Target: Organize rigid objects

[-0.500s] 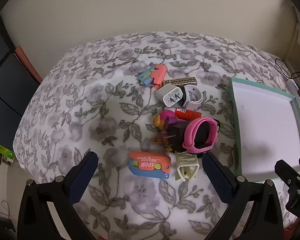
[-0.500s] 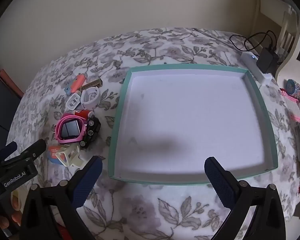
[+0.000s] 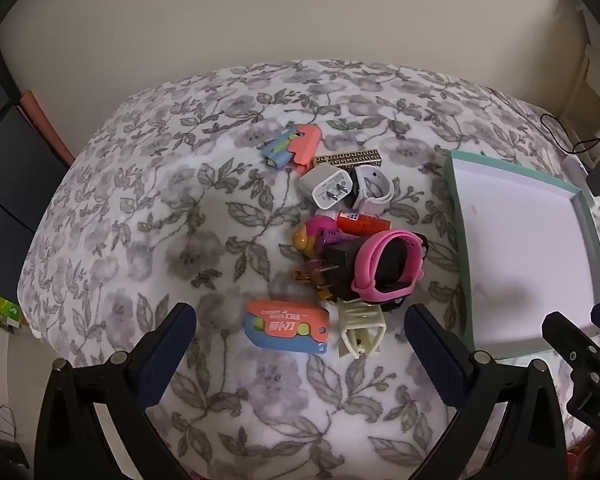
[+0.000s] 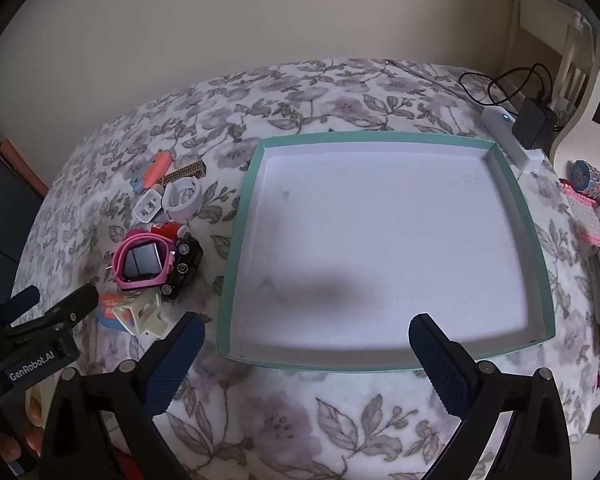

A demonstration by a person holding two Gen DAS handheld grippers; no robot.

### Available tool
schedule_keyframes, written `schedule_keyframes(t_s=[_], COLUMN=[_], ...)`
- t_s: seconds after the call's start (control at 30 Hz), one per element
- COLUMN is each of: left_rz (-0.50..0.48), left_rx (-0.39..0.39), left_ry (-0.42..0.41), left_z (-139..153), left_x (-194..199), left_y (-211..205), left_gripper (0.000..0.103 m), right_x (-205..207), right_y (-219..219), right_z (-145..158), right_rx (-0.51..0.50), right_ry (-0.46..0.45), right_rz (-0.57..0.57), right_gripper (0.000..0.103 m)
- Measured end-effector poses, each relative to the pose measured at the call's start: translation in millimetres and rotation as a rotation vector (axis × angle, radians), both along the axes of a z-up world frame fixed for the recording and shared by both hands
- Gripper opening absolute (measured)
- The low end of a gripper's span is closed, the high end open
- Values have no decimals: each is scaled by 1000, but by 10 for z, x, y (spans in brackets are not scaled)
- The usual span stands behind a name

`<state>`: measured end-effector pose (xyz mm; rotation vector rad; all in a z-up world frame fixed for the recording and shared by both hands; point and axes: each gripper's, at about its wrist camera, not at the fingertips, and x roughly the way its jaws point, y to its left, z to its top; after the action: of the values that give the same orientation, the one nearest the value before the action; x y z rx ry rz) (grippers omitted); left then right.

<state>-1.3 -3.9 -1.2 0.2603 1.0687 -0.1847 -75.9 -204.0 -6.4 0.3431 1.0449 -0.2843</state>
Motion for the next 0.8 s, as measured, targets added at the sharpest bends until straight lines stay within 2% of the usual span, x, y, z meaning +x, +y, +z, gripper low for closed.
schedule_keyframes(t_s=[0.3, 0.8], left_rz=[-10, -3], left_rx=[-14, 13], left_ry=[1, 6], left_z=[3, -13], left_x=[-3, -2], left_y=[10, 22], left_gripper=[103, 103], right_x=[-18, -20], right_y=[11, 15], right_z=[21, 23], right_rx=[-7, -12], right_ry=[-18, -20], right_rz=[-11, -5], right_gripper=[103, 103])
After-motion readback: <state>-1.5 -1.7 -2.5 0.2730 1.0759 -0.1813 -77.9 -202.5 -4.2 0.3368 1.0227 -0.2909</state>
